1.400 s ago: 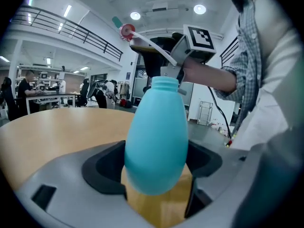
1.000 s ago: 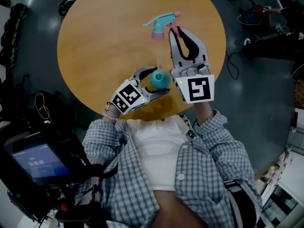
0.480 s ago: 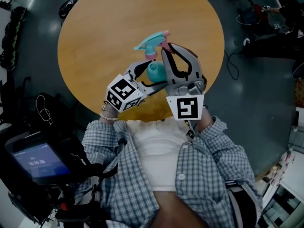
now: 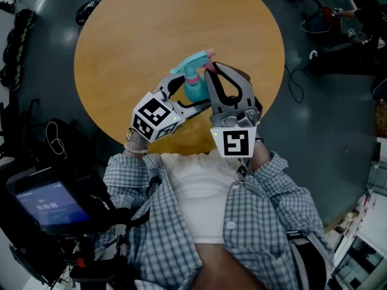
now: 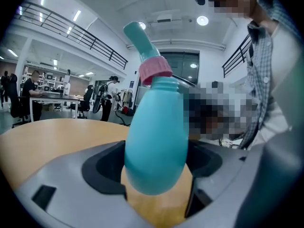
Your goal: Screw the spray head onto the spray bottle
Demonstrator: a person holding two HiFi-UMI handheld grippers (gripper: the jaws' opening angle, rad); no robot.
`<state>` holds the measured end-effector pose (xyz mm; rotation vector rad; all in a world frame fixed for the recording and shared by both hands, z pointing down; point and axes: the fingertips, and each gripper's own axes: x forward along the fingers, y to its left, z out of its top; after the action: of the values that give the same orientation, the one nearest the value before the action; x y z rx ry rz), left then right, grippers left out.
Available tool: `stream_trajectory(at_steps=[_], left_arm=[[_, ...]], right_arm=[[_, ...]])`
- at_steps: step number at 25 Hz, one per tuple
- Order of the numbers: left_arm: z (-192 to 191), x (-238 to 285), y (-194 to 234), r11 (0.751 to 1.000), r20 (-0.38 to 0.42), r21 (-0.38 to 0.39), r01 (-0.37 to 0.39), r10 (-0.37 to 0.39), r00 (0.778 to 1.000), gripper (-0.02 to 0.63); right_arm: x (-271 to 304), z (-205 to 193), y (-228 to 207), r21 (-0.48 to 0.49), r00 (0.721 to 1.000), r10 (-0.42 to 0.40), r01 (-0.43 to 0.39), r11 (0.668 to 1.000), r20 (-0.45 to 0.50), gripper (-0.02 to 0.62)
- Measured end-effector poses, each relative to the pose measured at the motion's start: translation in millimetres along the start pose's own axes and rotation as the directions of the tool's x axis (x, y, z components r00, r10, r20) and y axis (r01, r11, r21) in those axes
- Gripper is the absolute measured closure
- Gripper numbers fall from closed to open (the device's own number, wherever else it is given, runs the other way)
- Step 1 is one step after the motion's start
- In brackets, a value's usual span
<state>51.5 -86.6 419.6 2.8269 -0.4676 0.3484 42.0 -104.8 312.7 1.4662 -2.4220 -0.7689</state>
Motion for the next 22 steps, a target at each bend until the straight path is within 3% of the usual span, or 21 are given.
stream_trajectory(at_steps=[14, 22], left_arm=[[-10.2, 3.7, -0.6, 0.998, -0.07, -0.033, 0.046, -0.048, 0.996, 0.21], [-3.9, 3.8, -1.4, 0.996, -0.06, -0.051, 0.069, -0.072, 0.996, 0.21]], right_arm=[[-4.8, -0.5, -2.5, -0.094, 1.0, -0.018, 0.018, 0.995, 0.003, 0.56], [-5.7, -4.3, -0.1, -0.123, 1.0, -0.02, 0.02, 0.992, -0.001, 0.56]])
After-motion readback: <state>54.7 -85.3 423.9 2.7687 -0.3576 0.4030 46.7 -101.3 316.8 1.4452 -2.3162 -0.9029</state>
